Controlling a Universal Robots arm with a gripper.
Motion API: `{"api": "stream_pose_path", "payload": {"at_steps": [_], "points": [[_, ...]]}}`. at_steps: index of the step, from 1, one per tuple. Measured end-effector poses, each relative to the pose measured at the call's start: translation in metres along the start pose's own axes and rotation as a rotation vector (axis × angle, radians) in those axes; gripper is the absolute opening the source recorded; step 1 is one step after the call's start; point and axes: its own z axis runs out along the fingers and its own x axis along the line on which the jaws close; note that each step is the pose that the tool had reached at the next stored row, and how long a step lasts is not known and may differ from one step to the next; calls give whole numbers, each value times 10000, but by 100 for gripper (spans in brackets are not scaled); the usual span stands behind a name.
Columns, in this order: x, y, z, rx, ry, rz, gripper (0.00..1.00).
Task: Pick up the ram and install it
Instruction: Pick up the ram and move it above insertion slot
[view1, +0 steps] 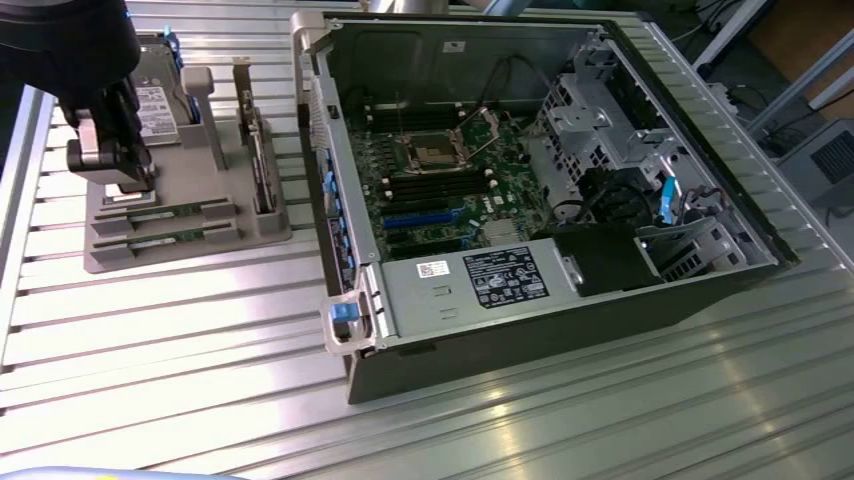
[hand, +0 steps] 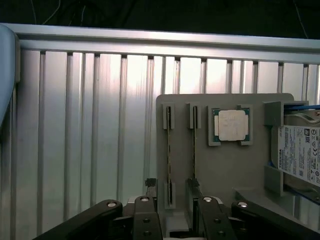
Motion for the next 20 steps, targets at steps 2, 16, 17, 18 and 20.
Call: {"api": "stream_pose_path", "payload": {"at_steps": [2,16,17,18,20], "points": [[0,-4,3,1,-1,-3,36],[0,-29,31,0,0,-4,36],[0,-29,33,0,0,-5,36],[0,-30,35,0,0,-4,36],[0,-31,38,0,0,-5,36]]}}
